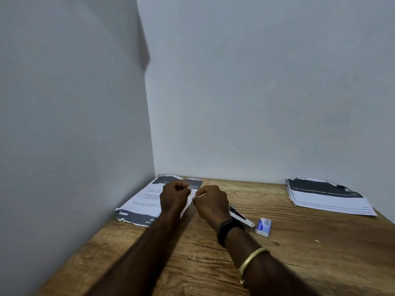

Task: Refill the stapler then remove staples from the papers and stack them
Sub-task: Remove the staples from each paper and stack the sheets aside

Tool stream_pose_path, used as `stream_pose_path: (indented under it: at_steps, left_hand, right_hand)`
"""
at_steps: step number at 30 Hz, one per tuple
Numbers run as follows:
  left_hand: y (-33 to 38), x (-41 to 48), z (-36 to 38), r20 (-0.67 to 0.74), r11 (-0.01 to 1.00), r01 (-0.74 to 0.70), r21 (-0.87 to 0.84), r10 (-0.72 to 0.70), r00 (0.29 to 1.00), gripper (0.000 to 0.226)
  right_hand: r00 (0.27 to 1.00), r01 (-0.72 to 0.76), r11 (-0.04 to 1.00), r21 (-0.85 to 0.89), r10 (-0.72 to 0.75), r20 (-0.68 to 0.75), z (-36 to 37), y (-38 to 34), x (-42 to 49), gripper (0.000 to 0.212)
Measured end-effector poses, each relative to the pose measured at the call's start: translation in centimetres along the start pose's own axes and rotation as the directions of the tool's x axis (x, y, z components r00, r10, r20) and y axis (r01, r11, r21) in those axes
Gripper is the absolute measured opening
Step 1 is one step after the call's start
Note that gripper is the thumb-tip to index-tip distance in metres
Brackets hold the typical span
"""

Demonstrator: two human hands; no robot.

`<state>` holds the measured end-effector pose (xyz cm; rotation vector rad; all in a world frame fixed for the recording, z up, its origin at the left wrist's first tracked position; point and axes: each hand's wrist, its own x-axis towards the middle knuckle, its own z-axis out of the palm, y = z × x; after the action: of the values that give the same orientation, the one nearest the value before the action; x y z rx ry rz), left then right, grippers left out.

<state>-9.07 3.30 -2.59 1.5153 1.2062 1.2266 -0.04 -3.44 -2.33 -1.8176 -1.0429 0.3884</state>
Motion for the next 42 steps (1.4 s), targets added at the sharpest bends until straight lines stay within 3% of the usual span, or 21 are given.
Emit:
stream_pose_path:
  at_steps: [3,6,10,14,18,22,24,28,34,37,42]
  left_hand:
    - [-0.8,1.4,-1.1,-0.063,0.998,0.048,0.029,-0.046,0.997,0.019]
    - [-1.3,2.6,-1.5,-0.103,0.994,0.099,0.043,-0.094,0.990,0.030]
    - [-1.5,3.3,-1.6,-0.154,0.986,0.168,-0.013,-0.168,0.974,0.037]
    - [-1.7,3.6,-1.8,-0.178,0.979,0.192,-0.067,-0.201,0.963,0.036]
    - [-1.6,3.7,-1.9,-0.185,0.979,0.185,-0.080,-0.197,0.963,0.038]
    - [-1.2,3.8,-2.0,-0.189,0.980,0.171,-0.100,-0.188,0.964,0.033]
    - [-0.9,3.6,-1.9,-0.191,0.984,0.142,-0.110,-0.161,0.968,0.029]
    - [-0.3,3.4,-1.6,-0.181,0.987,0.050,-0.153,-0.078,0.980,0.021]
    - [-0.1,2.6,-1.2,-0.141,0.985,-0.078,-0.152,0.056,0.988,0.010]
    - [0.4,2.1,-0.6,-0.096,0.983,-0.042,-0.176,0.025,0.995,0.004]
    - [1.2,1.3,0.8,0.062,0.950,0.152,-0.271,-0.140,0.988,0.003]
  right_hand:
    - [0.996,-0.071,0.997,-0.043,0.073,0.051,2.1,0.0,0.8,0.037]
    - [0.982,-0.176,0.983,0.045,0.172,0.072,3.6,-0.7,2.1,0.042]
    - [0.947,-0.319,0.872,0.371,0.277,0.162,4.7,-1.5,3.6,0.032]
    - [0.928,-0.371,0.813,0.449,0.311,0.205,5.9,-1.9,4.6,0.024]
    - [0.953,-0.303,0.908,0.289,0.282,0.111,6.5,-1.4,5.0,0.006]
    - [0.978,-0.205,0.957,0.206,0.194,0.072,6.2,-1.0,5.1,0.020]
    - [0.989,-0.144,0.958,0.247,0.132,0.062,5.8,-0.9,5.1,0.028]
    - [0.996,-0.073,0.905,0.420,0.049,0.067,3.4,-1.1,4.6,0.009]
    - [0.996,-0.017,0.813,0.582,-0.040,0.084,-2.1,0.0,3.4,0.010]
    - [0.994,-0.027,0.770,0.638,-0.044,0.096,-4.6,1.0,2.5,0.010]
    - [0.996,-0.061,0.683,0.728,-0.007,0.091,-8.2,2.6,1.9,0.011]
